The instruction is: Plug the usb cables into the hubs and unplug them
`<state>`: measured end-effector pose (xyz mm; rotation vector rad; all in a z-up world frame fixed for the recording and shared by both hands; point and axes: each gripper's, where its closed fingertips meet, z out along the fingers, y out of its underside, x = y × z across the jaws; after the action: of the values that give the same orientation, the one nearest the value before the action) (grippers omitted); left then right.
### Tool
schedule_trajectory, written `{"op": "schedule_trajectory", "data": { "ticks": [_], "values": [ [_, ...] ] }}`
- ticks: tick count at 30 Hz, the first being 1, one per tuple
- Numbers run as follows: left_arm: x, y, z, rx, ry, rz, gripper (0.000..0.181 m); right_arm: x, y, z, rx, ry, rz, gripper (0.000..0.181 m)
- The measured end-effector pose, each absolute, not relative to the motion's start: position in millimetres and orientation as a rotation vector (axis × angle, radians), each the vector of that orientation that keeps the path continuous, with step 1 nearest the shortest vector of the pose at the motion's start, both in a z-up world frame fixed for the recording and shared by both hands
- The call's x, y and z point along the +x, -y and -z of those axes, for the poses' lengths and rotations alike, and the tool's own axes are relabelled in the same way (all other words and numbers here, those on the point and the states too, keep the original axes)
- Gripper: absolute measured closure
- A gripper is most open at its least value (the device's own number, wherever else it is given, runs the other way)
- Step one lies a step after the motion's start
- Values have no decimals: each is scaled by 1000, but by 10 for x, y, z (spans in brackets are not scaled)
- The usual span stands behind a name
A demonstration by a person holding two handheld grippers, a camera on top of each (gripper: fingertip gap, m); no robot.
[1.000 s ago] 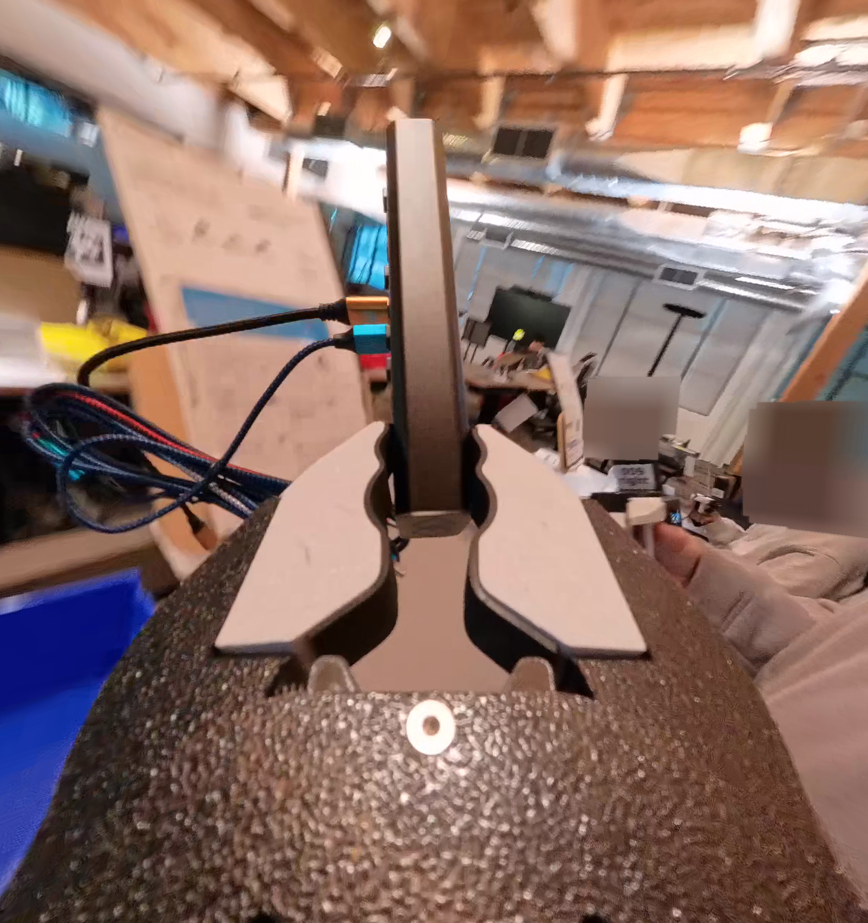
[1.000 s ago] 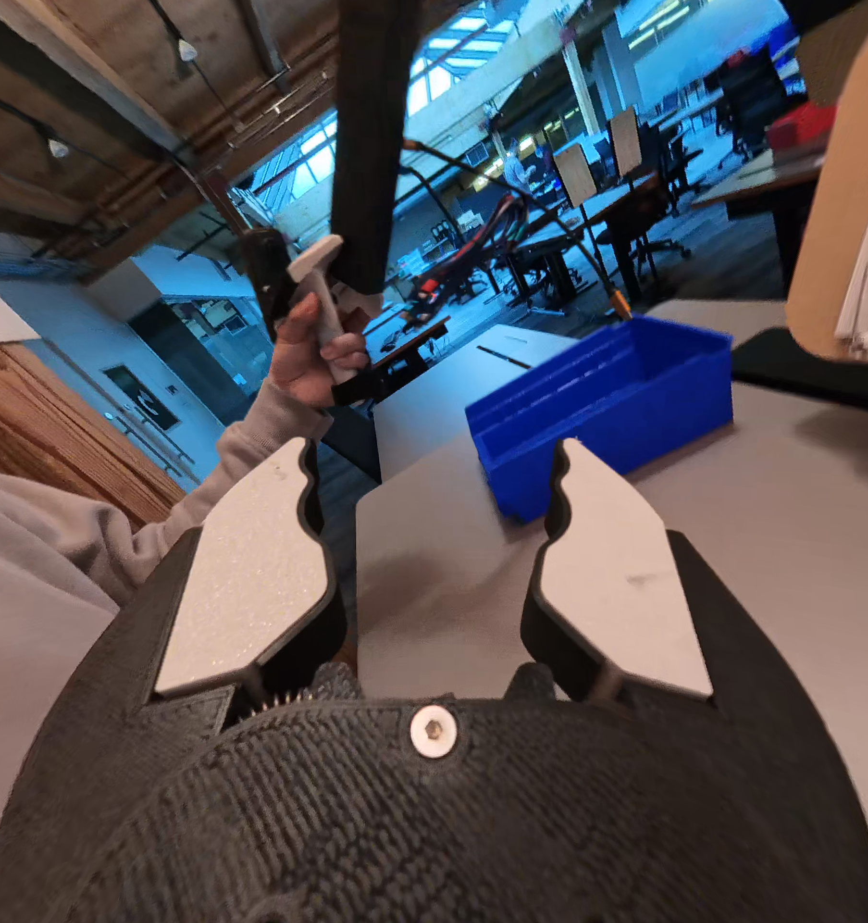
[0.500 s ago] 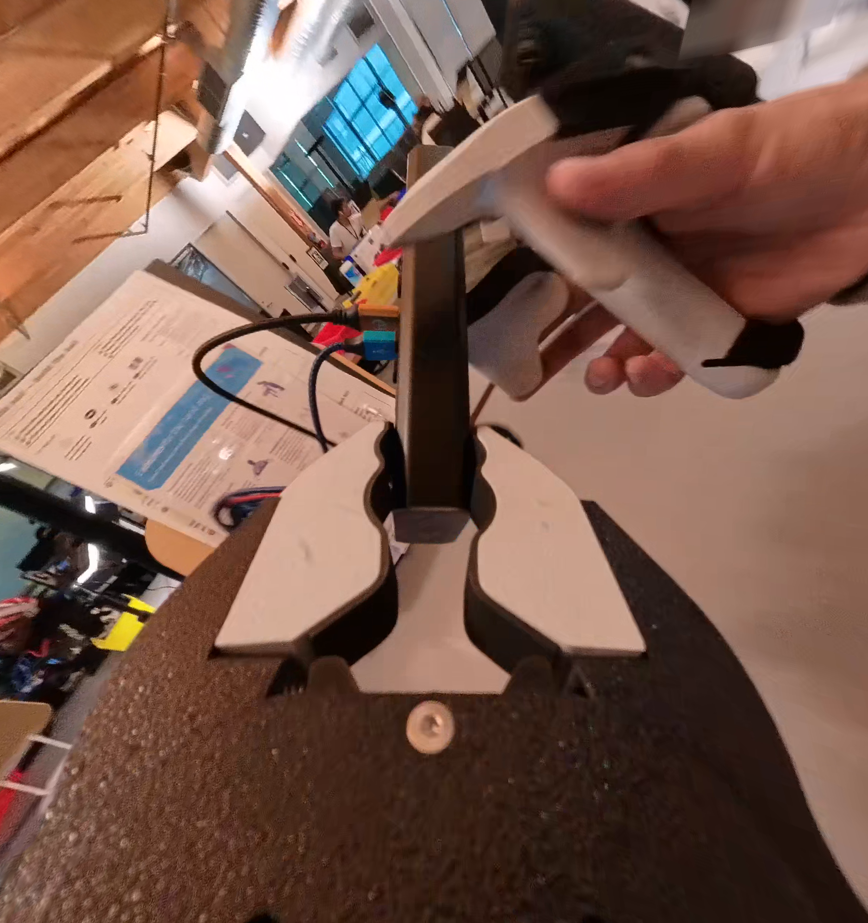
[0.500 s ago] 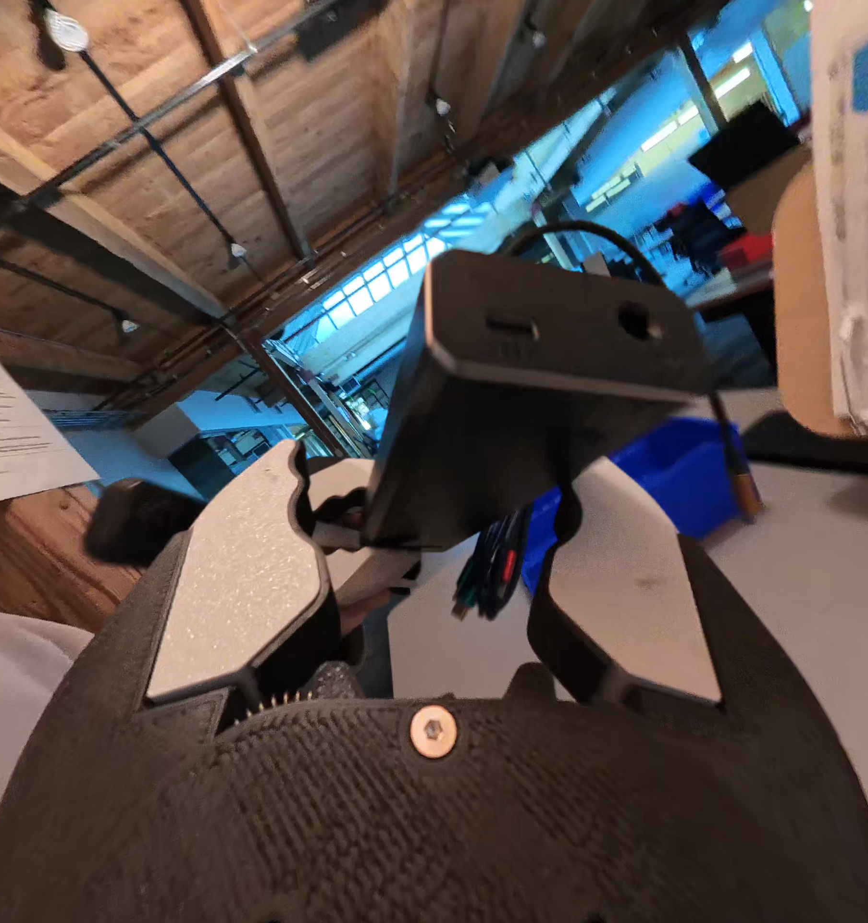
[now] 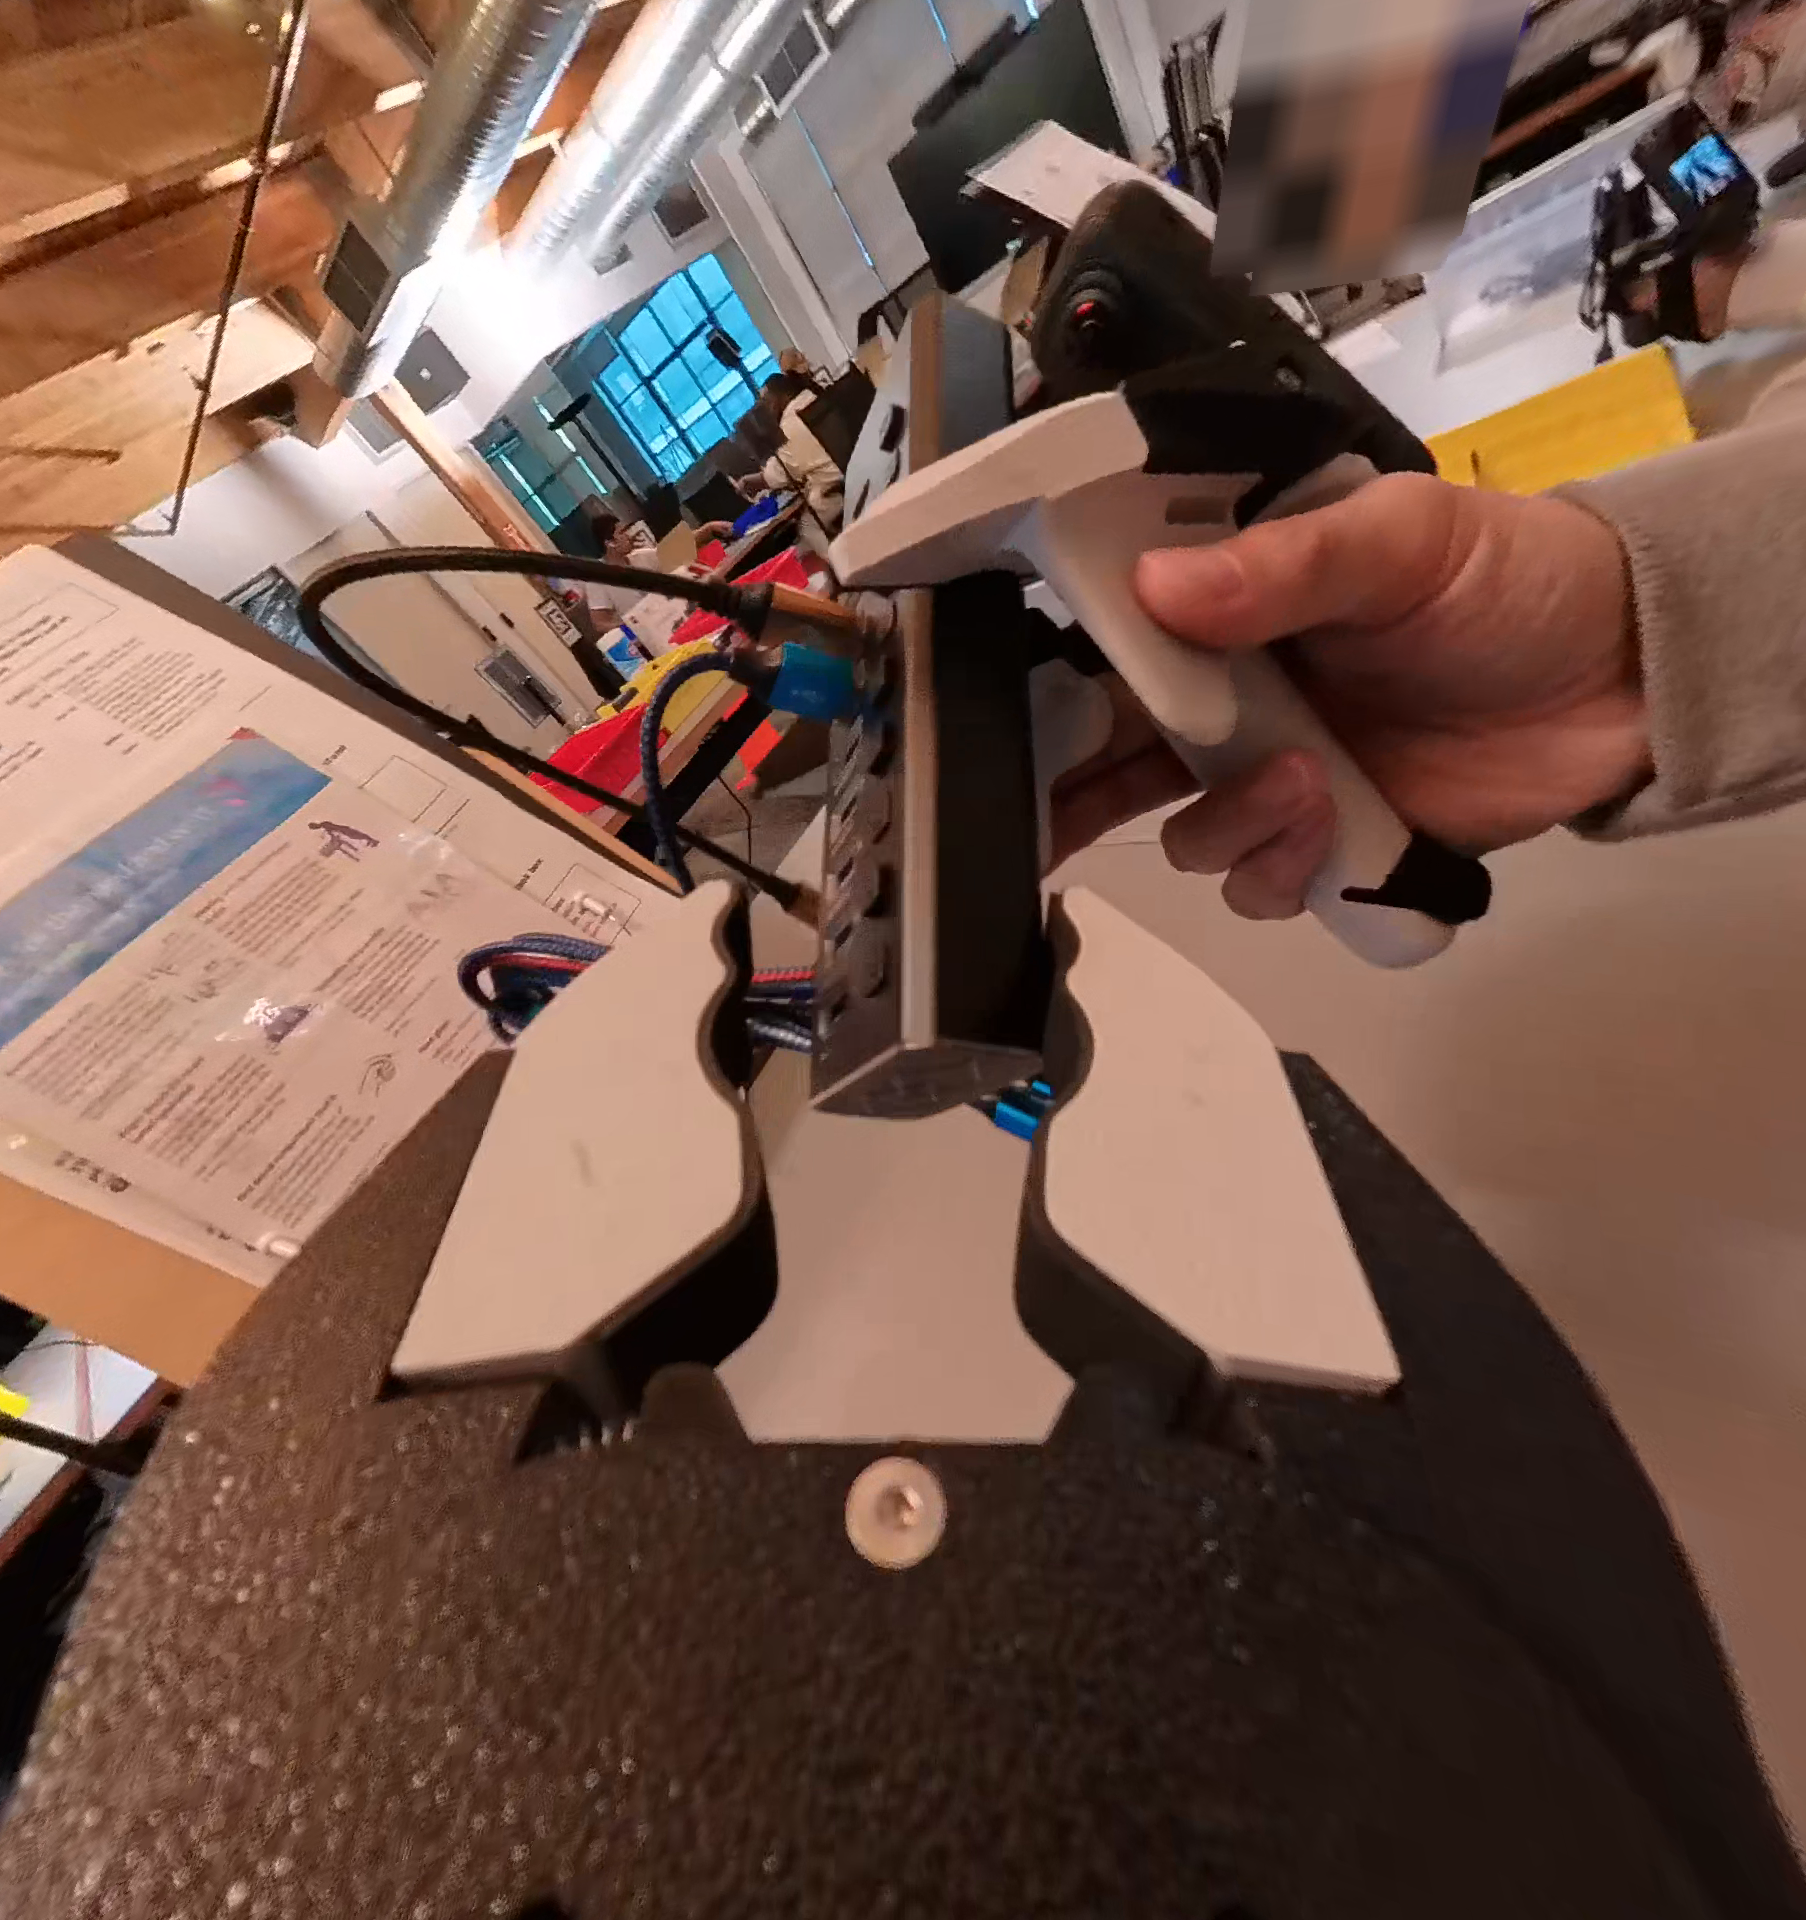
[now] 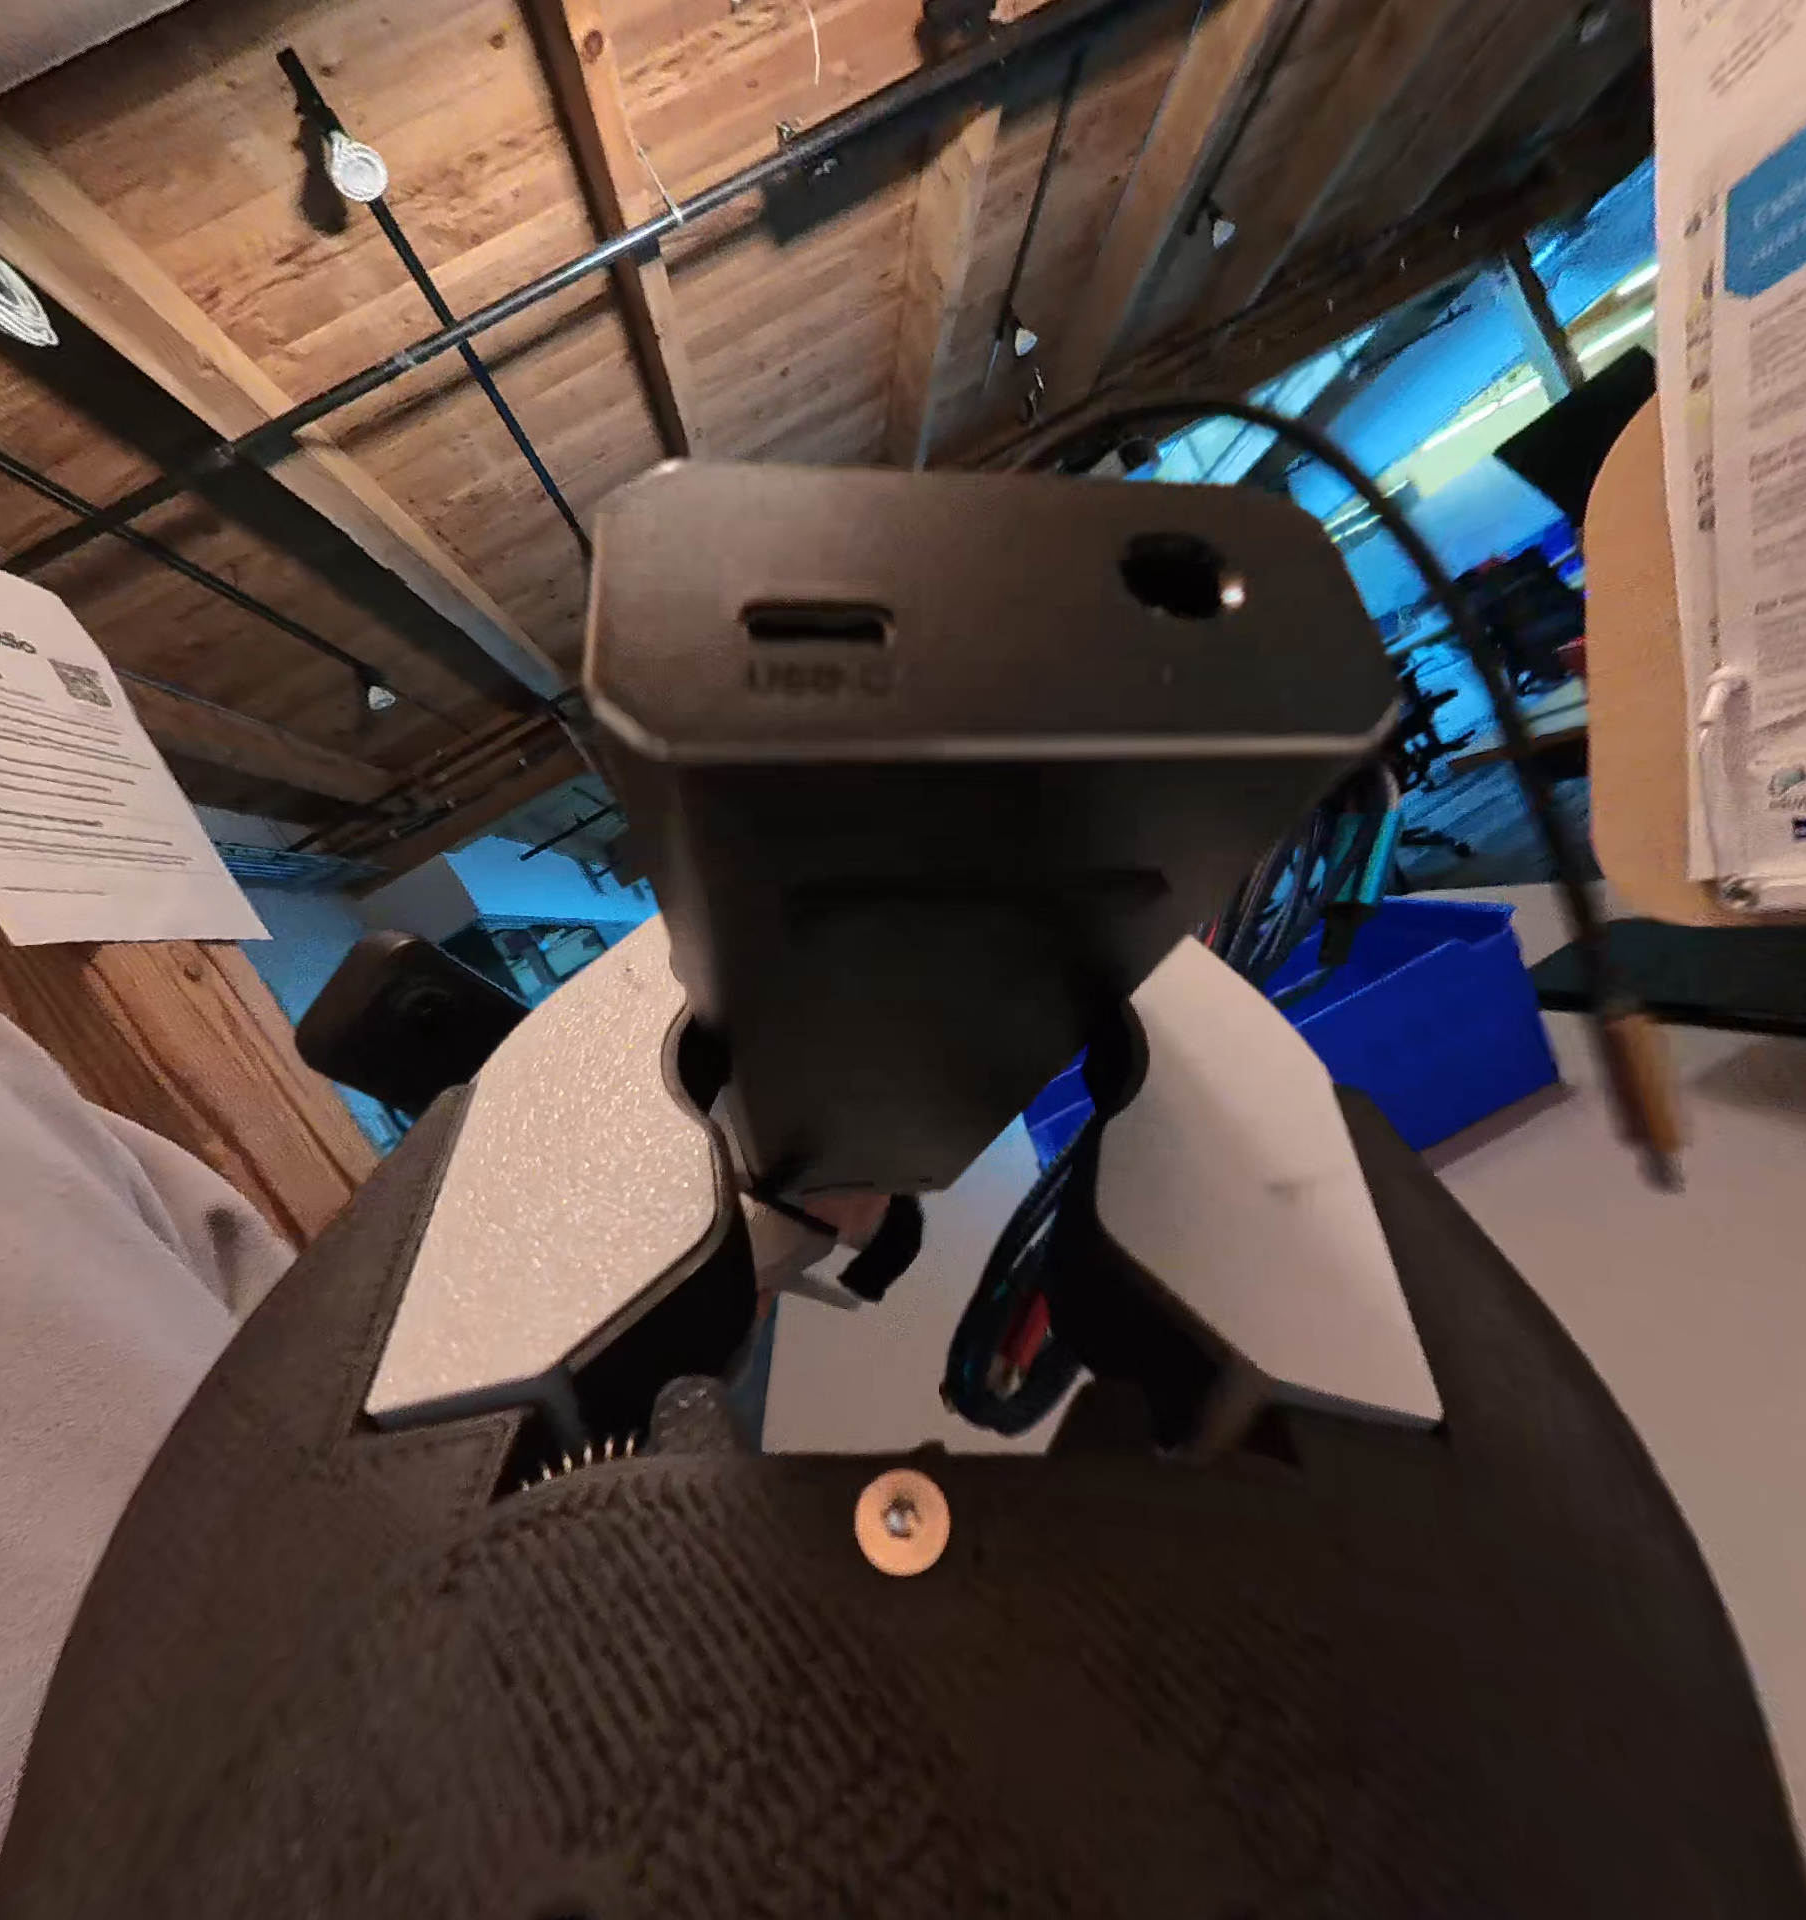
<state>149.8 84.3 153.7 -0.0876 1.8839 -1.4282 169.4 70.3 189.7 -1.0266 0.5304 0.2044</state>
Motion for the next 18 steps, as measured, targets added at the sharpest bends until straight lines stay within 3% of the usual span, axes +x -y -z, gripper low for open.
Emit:
{"op": "schedule_trajectory", "data": {
  "ticks": [2,5,9,11,18],
  "values": [
    [1511,-838,-1528,-155,-1877,1489,112,1731,-653,-1955,-999,-524,-178,110],
    [1464,-814,-1431,-264,-1940,1644,111,1769,-612,-1966,-1032,-513,-132,108],
    [1481,-860,-1261,-450,-2045,1659,113,1834,-595,-1865,-1146,-545,-32,110],
    [1454,-818,-1161,-437,-2129,1544,123,1891,-611,-1789,-1181,-613,-2,111],
    [1321,-508,-828,-597,-2435,1446,124,1897,-790,-1547,-1347,-640,83,113]
  ]
}}
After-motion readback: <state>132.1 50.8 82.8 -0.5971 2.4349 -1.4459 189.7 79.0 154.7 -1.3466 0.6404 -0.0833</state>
